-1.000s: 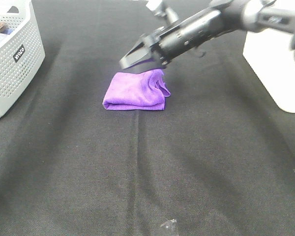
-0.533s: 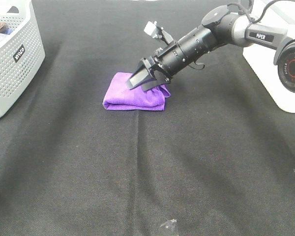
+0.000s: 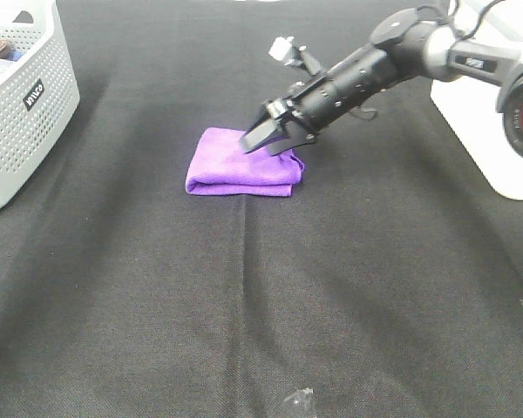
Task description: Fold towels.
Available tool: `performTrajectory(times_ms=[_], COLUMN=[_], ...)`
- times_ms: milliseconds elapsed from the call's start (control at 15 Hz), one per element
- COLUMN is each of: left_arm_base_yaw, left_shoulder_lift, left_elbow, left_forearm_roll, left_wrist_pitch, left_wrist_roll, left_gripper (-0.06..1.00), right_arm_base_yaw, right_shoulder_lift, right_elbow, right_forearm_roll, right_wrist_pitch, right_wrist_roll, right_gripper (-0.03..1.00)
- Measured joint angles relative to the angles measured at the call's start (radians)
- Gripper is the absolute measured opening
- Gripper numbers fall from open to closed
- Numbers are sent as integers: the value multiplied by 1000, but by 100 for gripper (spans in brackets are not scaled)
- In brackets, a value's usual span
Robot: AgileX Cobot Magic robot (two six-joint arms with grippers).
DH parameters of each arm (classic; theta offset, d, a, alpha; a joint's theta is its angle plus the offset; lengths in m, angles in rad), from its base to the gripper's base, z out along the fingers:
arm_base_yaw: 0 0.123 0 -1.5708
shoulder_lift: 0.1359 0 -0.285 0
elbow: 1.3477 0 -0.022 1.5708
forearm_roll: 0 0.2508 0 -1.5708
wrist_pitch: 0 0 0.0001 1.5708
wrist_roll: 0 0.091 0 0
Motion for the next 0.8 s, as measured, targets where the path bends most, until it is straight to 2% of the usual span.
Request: performTrajectory(times_ms=[400,600,800], left_arm_base_yaw=[0,0,0], left_shoulder_lift=[6,7,7], left_elbow=[0,0,0], left_forearm_roll=[-16,-16,-16], left_wrist_pitch=[0,0,0], left_wrist_roll=[0,0,5], left_gripper=[77,77,77], right_arm_base_yaw=[-19,-24,-37], right_shoulder_lift=[0,0,-61], right_elbow=[0,0,0], right_forearm_roll=[-4,-37,-39], right_wrist_pitch=[-3,-2,28], right_wrist_roll=[0,8,31], right_gripper=[78,78,78])
